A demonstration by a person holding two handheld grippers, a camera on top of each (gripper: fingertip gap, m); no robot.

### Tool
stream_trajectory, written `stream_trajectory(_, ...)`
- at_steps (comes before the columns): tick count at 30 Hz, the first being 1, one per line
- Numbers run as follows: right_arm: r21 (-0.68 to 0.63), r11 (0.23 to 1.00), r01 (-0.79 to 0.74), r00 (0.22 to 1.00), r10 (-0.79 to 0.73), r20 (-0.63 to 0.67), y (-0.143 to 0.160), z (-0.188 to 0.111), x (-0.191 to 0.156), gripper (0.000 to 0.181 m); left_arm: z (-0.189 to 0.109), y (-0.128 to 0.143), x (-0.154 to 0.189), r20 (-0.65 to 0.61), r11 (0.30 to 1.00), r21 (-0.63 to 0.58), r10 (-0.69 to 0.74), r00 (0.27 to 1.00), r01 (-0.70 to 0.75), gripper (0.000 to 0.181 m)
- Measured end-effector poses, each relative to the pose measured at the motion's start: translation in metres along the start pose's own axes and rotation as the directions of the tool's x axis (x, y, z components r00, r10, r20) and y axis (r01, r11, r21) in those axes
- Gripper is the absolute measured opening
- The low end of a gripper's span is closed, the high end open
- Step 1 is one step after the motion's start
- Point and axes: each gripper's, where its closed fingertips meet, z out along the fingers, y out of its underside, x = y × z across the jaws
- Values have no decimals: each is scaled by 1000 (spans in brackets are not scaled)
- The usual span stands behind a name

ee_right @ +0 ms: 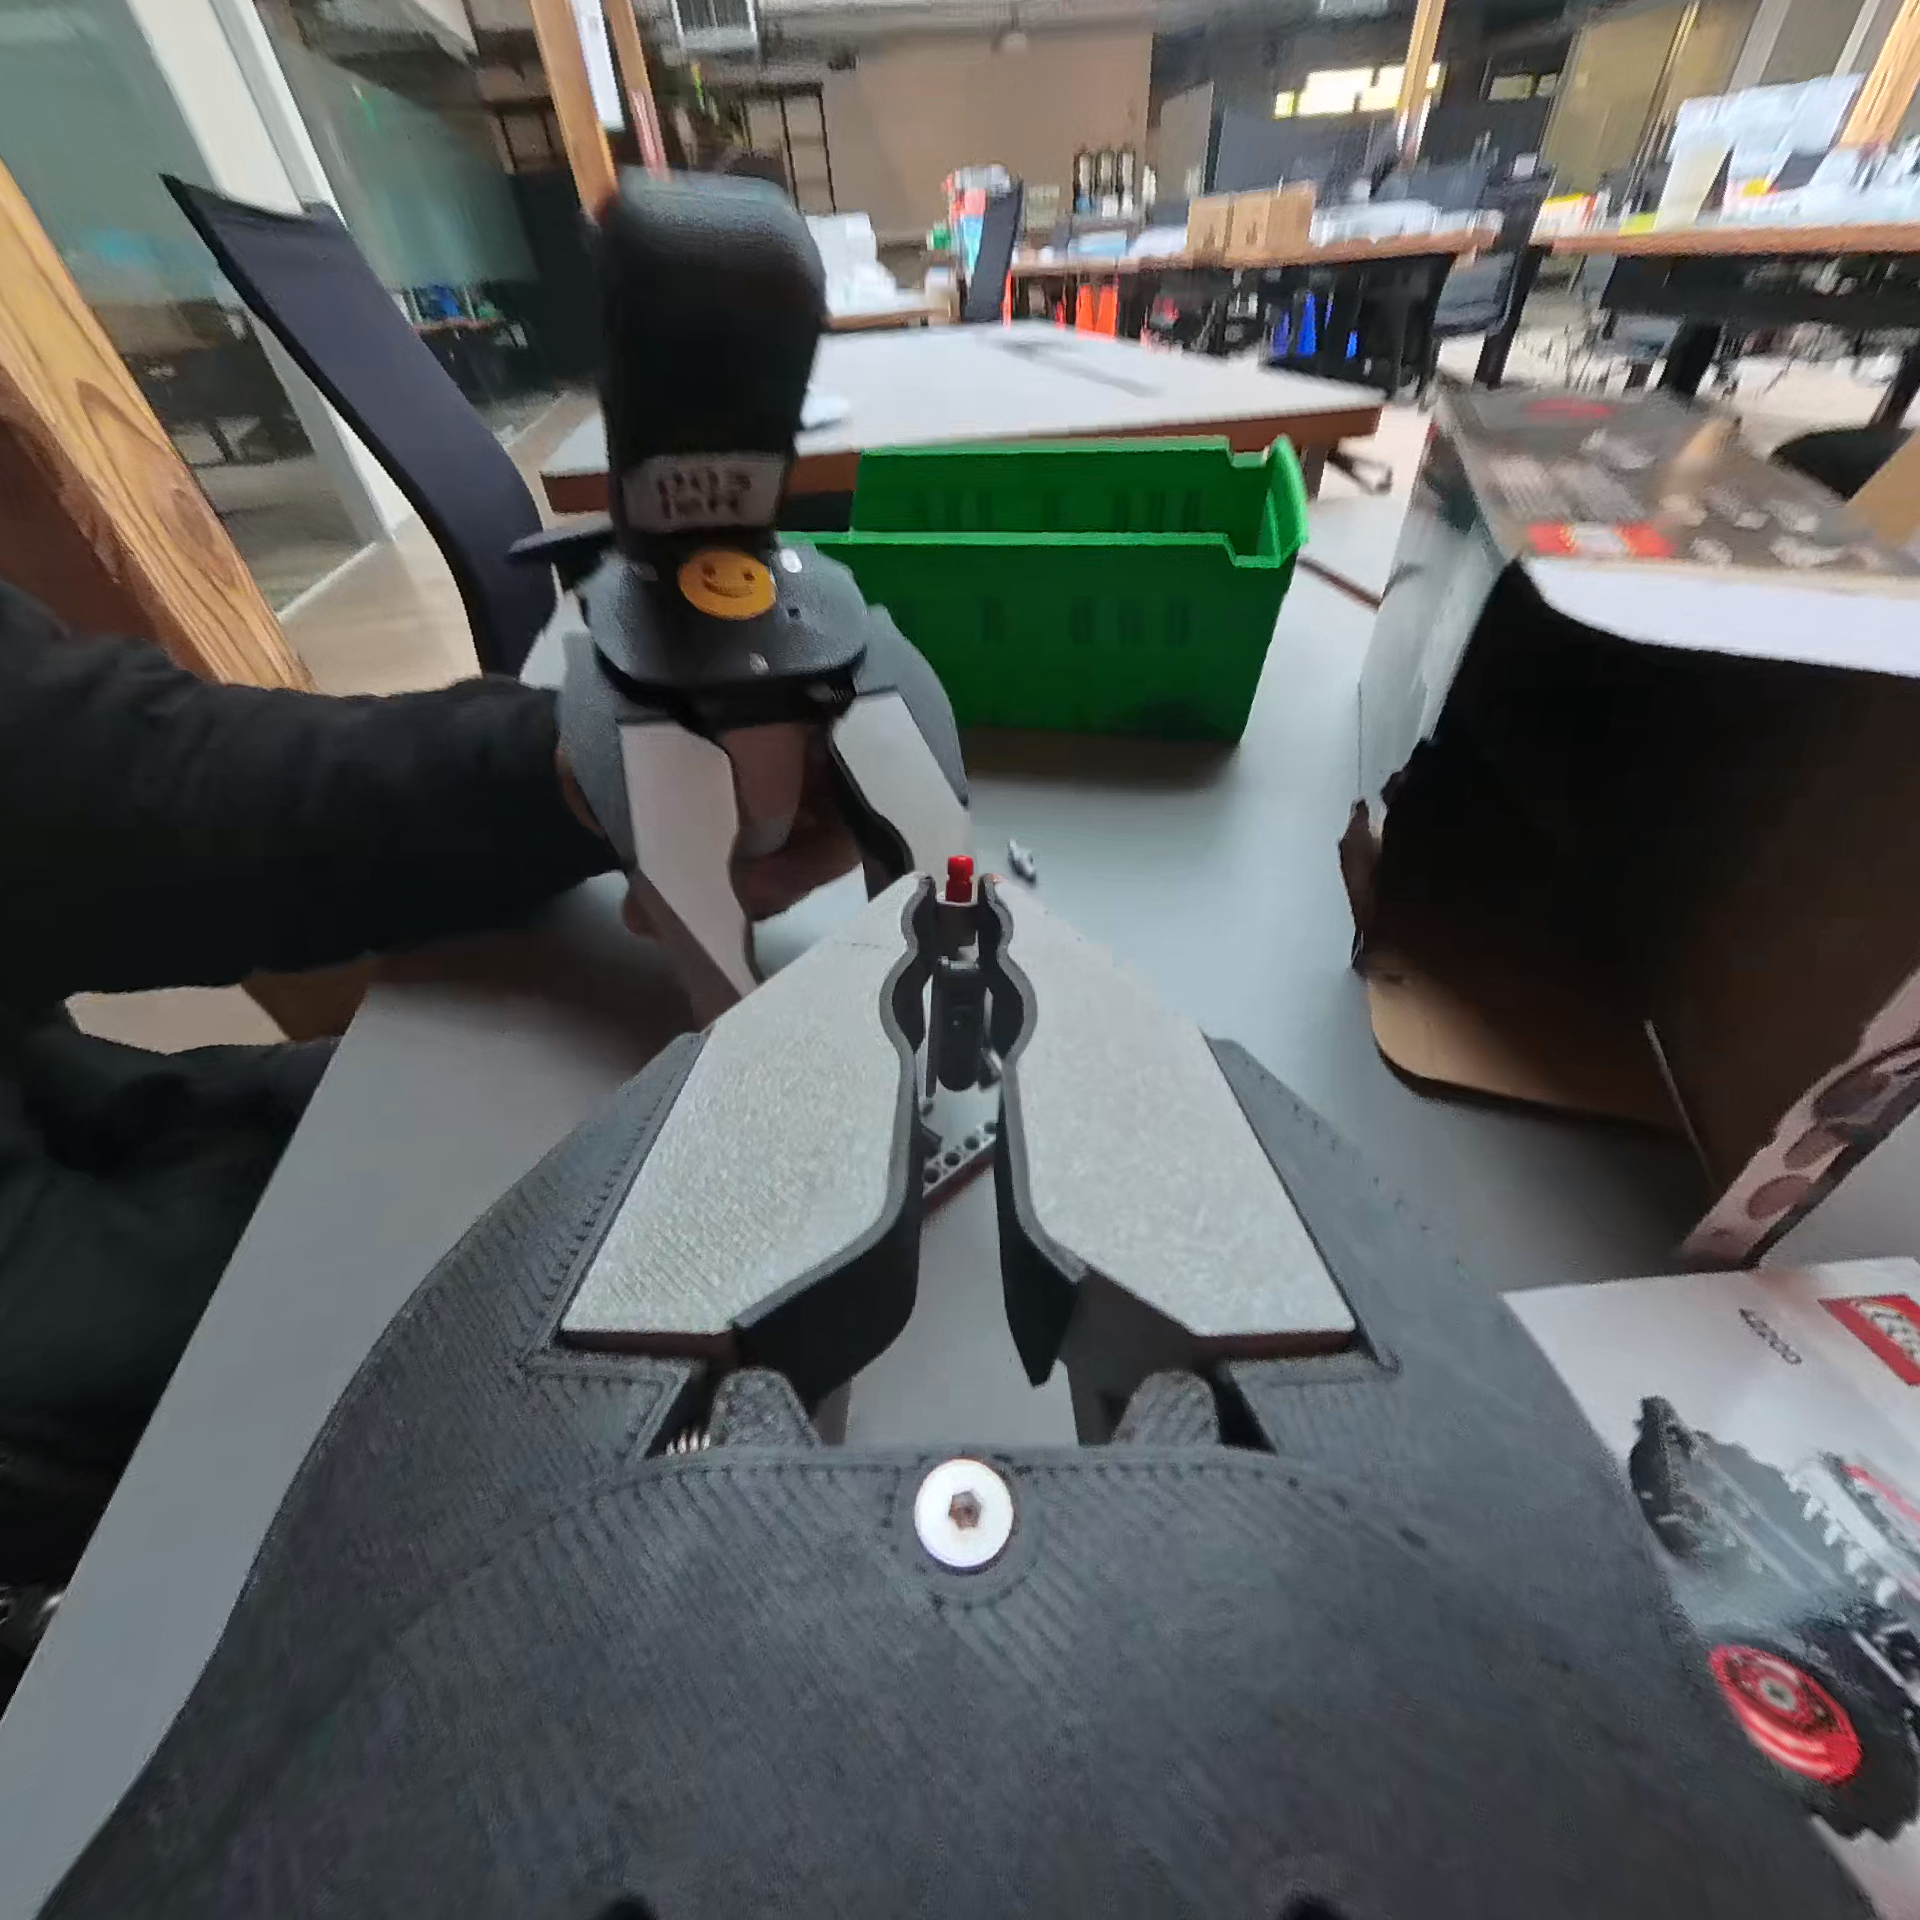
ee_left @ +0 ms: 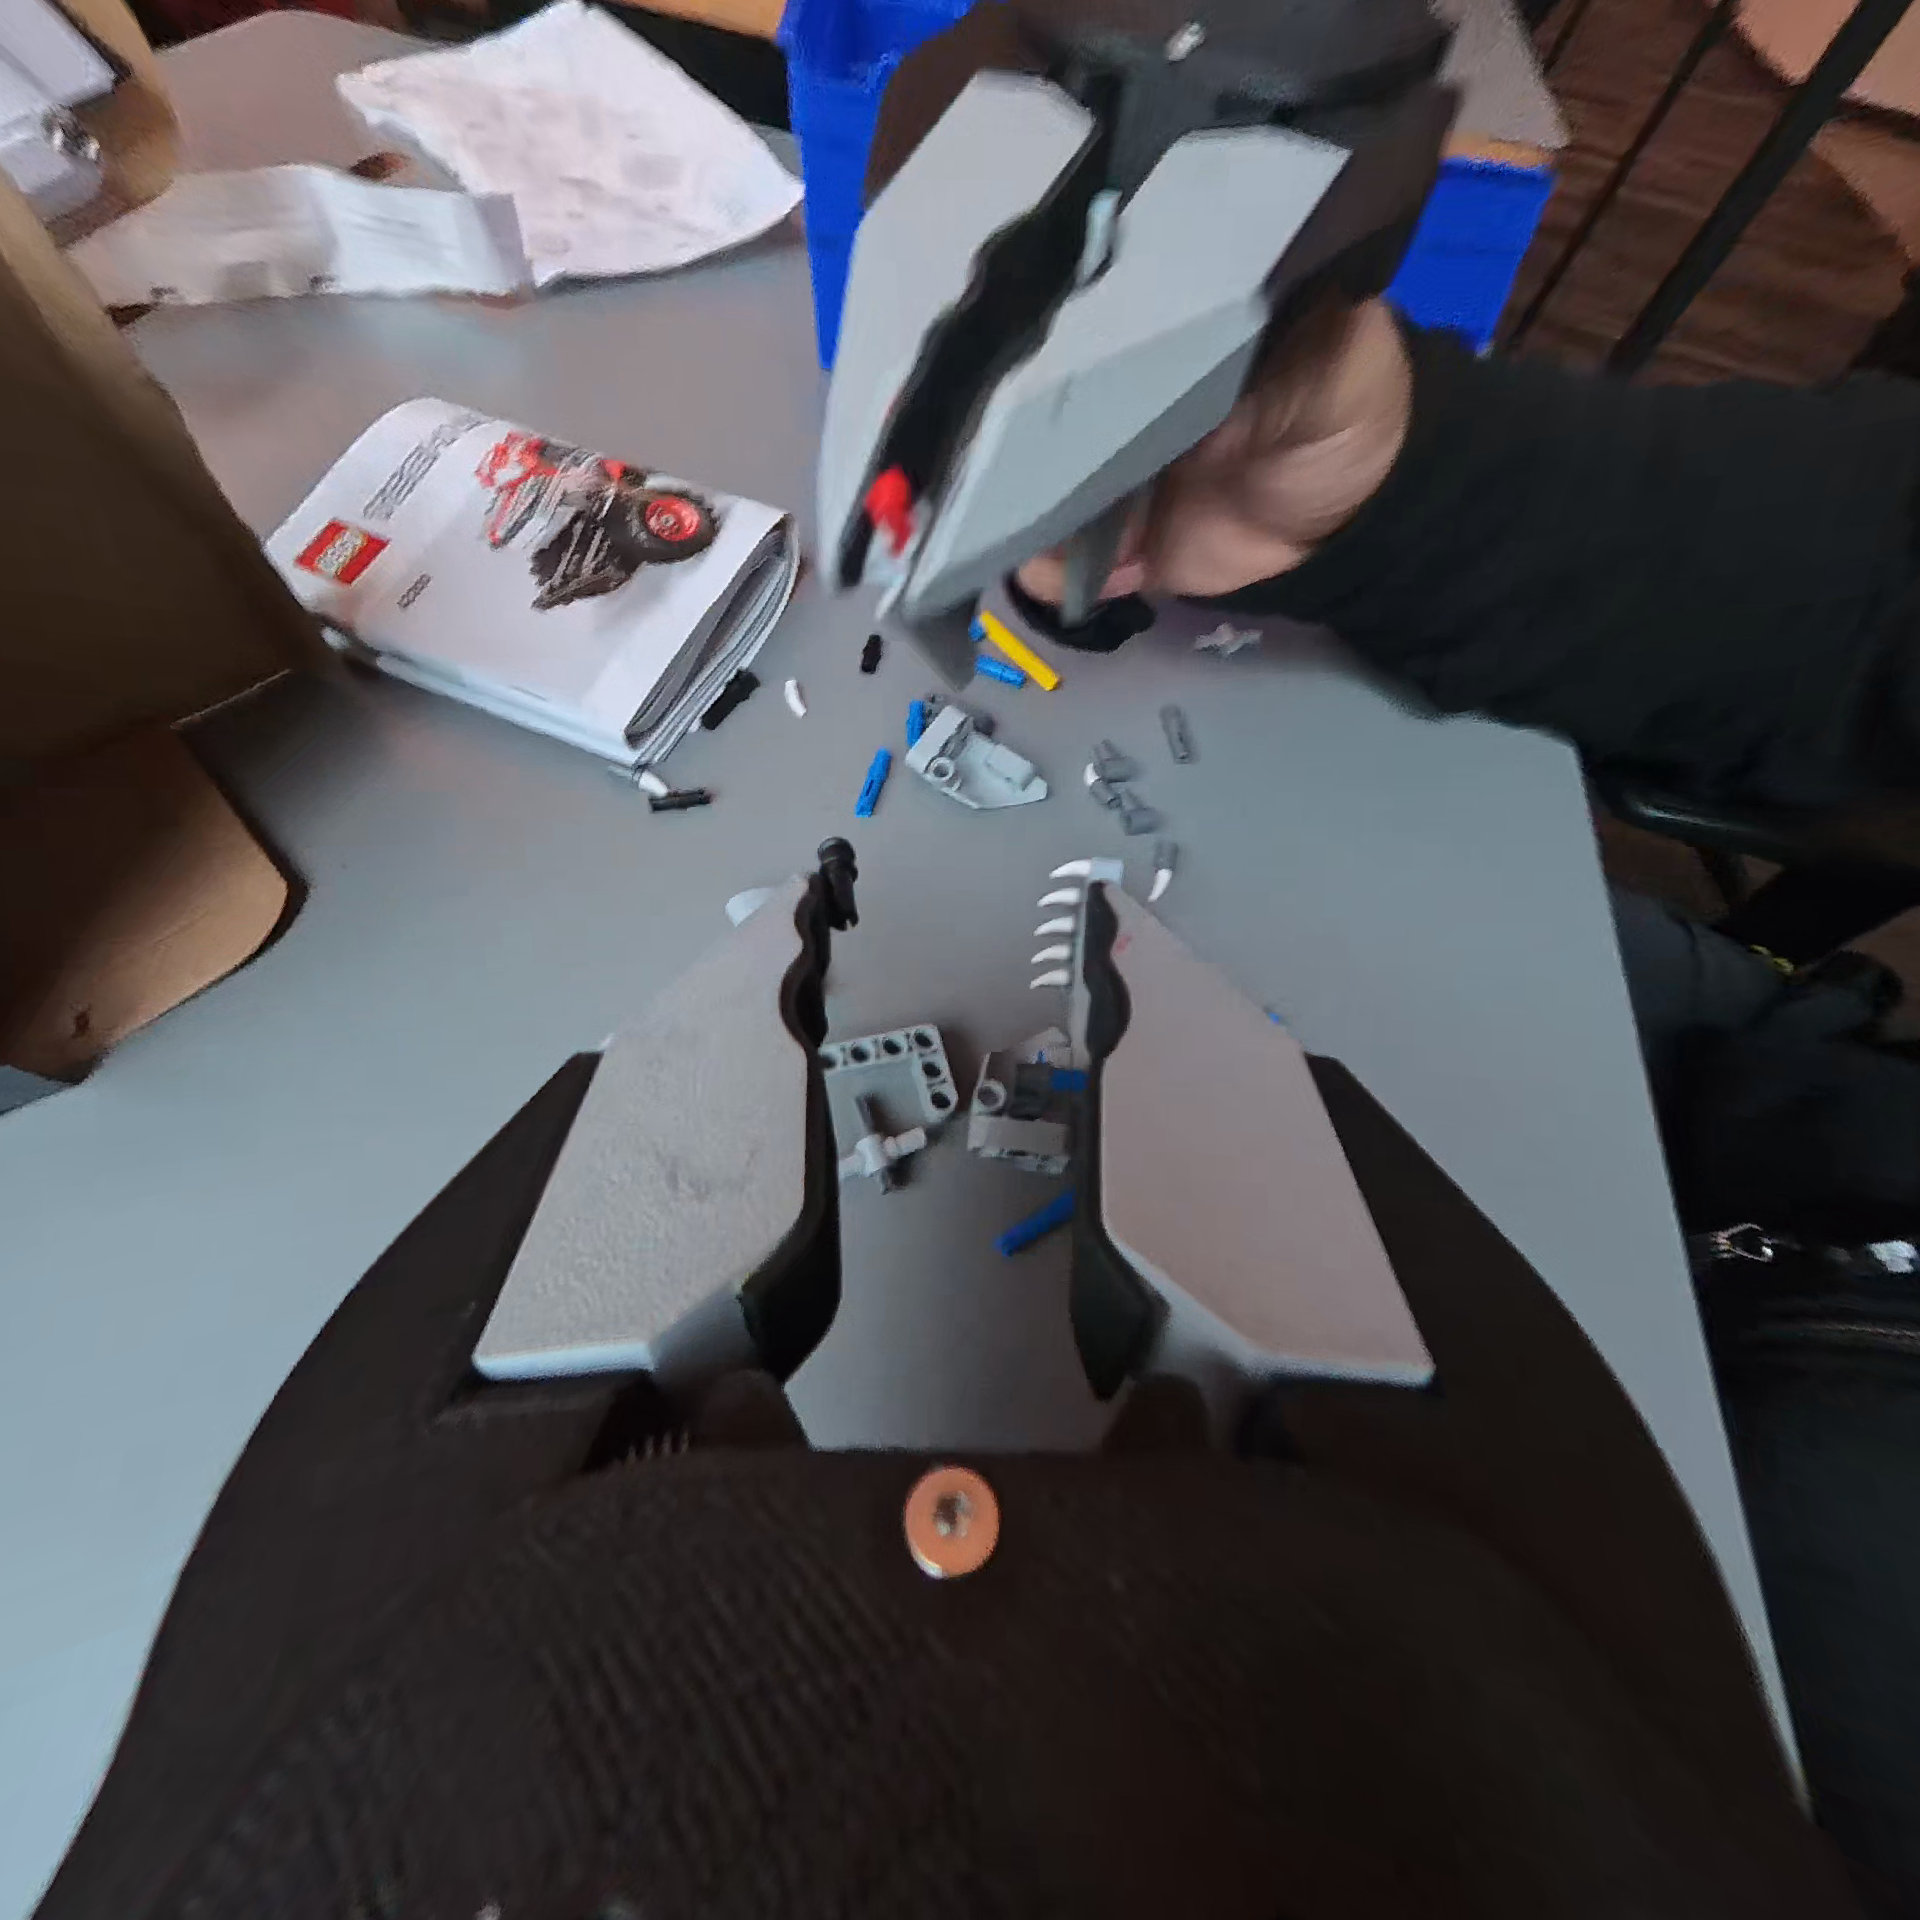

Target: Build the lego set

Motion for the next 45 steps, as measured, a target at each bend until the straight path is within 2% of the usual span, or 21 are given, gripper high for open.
stream_trajectory(1, -46, 999, -7, 1000, 7, 0, 8, 4, 0, 4, -1, -4, 4, -13, 999, 29, 15, 1000, -14, 47)
stream_trajectory(4, -287, 957, -34, 996, 10, -86, 51, 10, 14, 4, -5, -12, 4, -1, 998, 63, 25, 1000, -25, 52)
stream_trajectory(5, -339, 940, -30, 996, 0, -88, 60, 8, 16, 4, -7, -12, 1, 14, 997, 72, 24, 1000, -25, 48)
stream_trajectory(6, -319, 948, -22, 996, -7, -88, 56, 8, 16, 4, -8, -14, 0, 7, 996, 87, 5, 1000, -6, 48)
stream_trajectory(10, -56, 997, -43, 999, 42, -22, 9, 1, 7, 4, -7, -12, 0, -36, 995, 86, -54, 998, 57, 50)
stream_trajectory(14, 132, 989, -65, 996, 56, 71, -16, -3, -6, 4, -6, -13, -4, 1, 994, 92, -52, 999, 52, 44)
stream_trajectory(17, 209, 969, -134, 981, 99, 168, -25, 0, -18, 4, -6, -25, 5, -63, 984, 159, -69, 996, 78, 39)
stream_trajectory(20, 219, 961, -170, 967, 120, 224, -24, 7, -27, 4, -10, -39, 18, -158, 963, 237, -92, 983, 128, 30)
stream_trajectory(23, 213, 962, -174, 959, 116, 259, -22, 12, -34, 4, -18, -47, 21, -187, 944, 297, -88, 979, 141, 5)
stream_trajectory(32, 191, 981, -42, 988, 13, 151, -23, 2, -24, 0, -20, -41, 13, -119, 957, 264, -93, 989, 121, 5)
stream_trajectory(41, 117, 993, -16, 992, 0, 129, -13, 6, -22, 0, -15, -31, 11, -107, 970, 195, -123, 987, 142, 6)
stream_trajectory(45, 100, 993, -56, 989, 41, 145, -10, 7, -20, 8, -12, -29, 12, -108, 973, 179, -127, 986, 145, 6)
